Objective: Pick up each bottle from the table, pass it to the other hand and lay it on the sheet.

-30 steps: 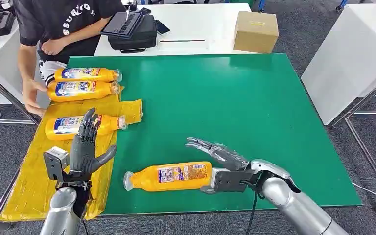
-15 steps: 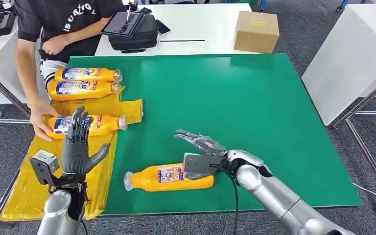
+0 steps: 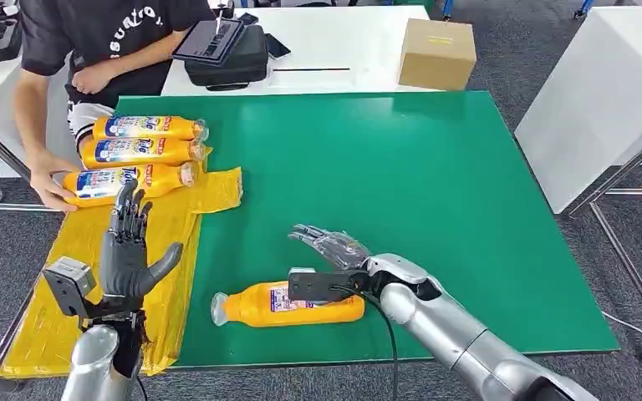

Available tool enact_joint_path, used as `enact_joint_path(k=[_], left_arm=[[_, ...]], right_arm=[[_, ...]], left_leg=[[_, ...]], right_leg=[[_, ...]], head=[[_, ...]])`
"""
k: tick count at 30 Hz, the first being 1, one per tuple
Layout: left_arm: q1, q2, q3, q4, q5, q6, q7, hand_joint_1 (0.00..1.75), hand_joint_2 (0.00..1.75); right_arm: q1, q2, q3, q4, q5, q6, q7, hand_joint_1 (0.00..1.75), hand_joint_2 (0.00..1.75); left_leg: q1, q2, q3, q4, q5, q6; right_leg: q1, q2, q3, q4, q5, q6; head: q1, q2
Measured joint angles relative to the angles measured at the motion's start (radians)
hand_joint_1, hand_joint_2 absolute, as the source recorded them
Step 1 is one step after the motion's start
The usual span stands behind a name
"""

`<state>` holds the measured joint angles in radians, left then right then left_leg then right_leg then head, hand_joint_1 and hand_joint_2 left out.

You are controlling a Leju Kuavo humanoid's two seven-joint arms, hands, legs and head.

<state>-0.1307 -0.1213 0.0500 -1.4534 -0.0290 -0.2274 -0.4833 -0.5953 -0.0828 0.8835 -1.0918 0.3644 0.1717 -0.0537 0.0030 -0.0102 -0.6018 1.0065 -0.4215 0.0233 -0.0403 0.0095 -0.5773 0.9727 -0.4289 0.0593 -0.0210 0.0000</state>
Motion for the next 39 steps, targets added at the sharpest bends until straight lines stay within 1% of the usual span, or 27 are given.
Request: enact_joint_path(k=[3, 5, 7, 9, 12, 18, 26, 32, 39], left_arm=[[0.000, 0.000, 0.003, 0.000, 0.007, 0.003, 0.002, 0.00, 1.75], [0.000, 0.000, 0.011, 0.000, 0.009, 0.006, 0.004, 0.00, 1.75], [0.002, 0.000, 0.023, 0.000, 0.010, 0.006, 0.004, 0.00, 1.75], [0.011, 0.000, 0.037, 0.000, 0.013, 0.001, 0.000, 0.00, 1.75], [0.022, 0.000, 0.052, 0.000, 0.016, 0.000, -0.005, 0.00, 1.75], [0.019, 0.000, 0.060, 0.009, 0.017, -0.003, -0.008, 0.00, 1.75], [-0.021, -0.001, 0.074, 0.037, 0.016, -0.019, 0.003, 0.00, 1.75], [-0.037, -0.001, 0.073, 0.070, 0.021, -0.033, -0.007, 0.00, 1.75], [-0.044, -0.001, 0.063, 0.098, 0.028, -0.030, -0.017, 0.00, 1.75]], right_arm=[[0.001, -0.002, 0.003, -0.017, -0.011, -0.002, -0.018, 0.00, 1.75], [0.006, -0.019, 0.003, -0.069, -0.007, -0.015, -0.021, 0.00, 1.75], [0.017, -0.049, 0.002, -0.133, 0.006, -0.035, -0.021, 0.00, 1.75], [0.044, -0.098, -0.007, -0.212, 0.021, -0.058, -0.027, 0.00, 1.75], [0.075, -0.153, -0.021, -0.285, 0.027, -0.065, -0.034, 0.00, 1.75], [0.104, -0.192, -0.037, -0.363, 0.040, -0.064, -0.029, 0.00, 1.75], [0.105, -0.201, -0.036, -0.360, 0.058, -0.015, 0.026, 0.00, 1.75], [0.123, -0.225, -0.029, -0.318, 0.051, -0.015, 0.018, 0.00, 1.75], [0.129, -0.232, -0.019, -0.277, 0.041, -0.005, 0.012, 0.00, 1.75]], left_leg=[[0.000, 0.000, 0.000, 0.000, 0.000, 0.000], [0.000, 0.000, 0.000, 0.000, 0.000, 0.000], [0.000, 0.000, 0.000, 0.000, 0.000, 0.000], [0.000, -0.001, 0.000, 0.000, 0.000, 0.000], [-0.001, -0.001, -0.001, 0.000, 0.000, 0.000], [0.000, 0.000, 0.000, 0.000, 0.000, 0.000], [0.000, 0.000, 0.000, 0.000, 0.000, 0.000], [-0.001, 0.000, 0.000, 0.000, 0.000, 0.000], [0.000, 0.000, 0.000, 0.000, 0.000, 0.000]], right_leg=[[0.000, 0.000, 0.000, 0.000, 0.000, 0.000], [0.000, 0.000, 0.000, 0.000, 0.000, 0.000], [0.000, 0.000, 0.000, 0.000, 0.000, 0.000], [-0.001, -0.001, 0.000, 0.000, 0.000, 0.000], [-0.001, 0.000, 0.000, -0.001, 0.000, 0.000], [0.000, 0.000, 0.000, -0.001, 0.000, 0.000], [0.000, 0.000, 0.000, 0.000, 0.000, 0.000], [-0.001, 0.000, 0.000, -0.001, 0.000, 0.000], [0.000, 0.000, 0.000, -0.001, 0.000, 0.000]], head=[[0.000, 0.000], [0.000, 0.000], [0.000, 0.000], [0.000, 0.000], [0.000, 0.000], [0.000, 0.000], [0.000, 0.000], [0.000, 0.000], [0.000, 0.000]])
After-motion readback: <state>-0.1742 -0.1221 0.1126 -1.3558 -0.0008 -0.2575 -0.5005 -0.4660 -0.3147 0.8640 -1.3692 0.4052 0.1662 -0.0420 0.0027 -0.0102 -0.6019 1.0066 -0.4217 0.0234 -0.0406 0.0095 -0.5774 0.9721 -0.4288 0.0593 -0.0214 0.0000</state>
